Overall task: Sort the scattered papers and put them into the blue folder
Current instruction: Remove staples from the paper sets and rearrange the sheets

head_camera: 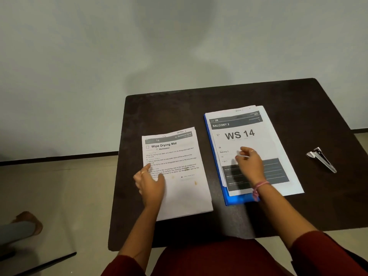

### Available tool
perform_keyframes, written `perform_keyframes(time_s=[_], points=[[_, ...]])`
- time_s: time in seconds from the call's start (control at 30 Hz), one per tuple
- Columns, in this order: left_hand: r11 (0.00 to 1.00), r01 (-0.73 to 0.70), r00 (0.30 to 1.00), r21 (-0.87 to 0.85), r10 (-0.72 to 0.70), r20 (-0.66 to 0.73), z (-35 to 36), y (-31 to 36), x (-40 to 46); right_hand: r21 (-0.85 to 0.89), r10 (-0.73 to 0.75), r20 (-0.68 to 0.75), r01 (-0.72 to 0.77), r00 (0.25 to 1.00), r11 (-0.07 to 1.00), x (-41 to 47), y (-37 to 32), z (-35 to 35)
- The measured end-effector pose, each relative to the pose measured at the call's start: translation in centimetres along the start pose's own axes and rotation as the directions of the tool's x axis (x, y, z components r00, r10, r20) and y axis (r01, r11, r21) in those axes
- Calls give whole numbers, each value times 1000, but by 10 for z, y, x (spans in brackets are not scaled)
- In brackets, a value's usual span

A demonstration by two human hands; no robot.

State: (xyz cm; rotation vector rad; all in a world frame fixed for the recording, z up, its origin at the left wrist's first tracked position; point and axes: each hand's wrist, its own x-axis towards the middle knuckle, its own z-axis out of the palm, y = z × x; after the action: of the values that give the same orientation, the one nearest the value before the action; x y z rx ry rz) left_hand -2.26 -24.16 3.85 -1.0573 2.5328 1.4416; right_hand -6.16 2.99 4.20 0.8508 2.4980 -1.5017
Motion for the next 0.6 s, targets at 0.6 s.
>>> perform_keyframes(time_s=[0.6], points=[[988, -155, 878, -22, 148, 455, 128, 91, -68, -46, -29, -43, 27, 999, 999, 74, 40, -111]])
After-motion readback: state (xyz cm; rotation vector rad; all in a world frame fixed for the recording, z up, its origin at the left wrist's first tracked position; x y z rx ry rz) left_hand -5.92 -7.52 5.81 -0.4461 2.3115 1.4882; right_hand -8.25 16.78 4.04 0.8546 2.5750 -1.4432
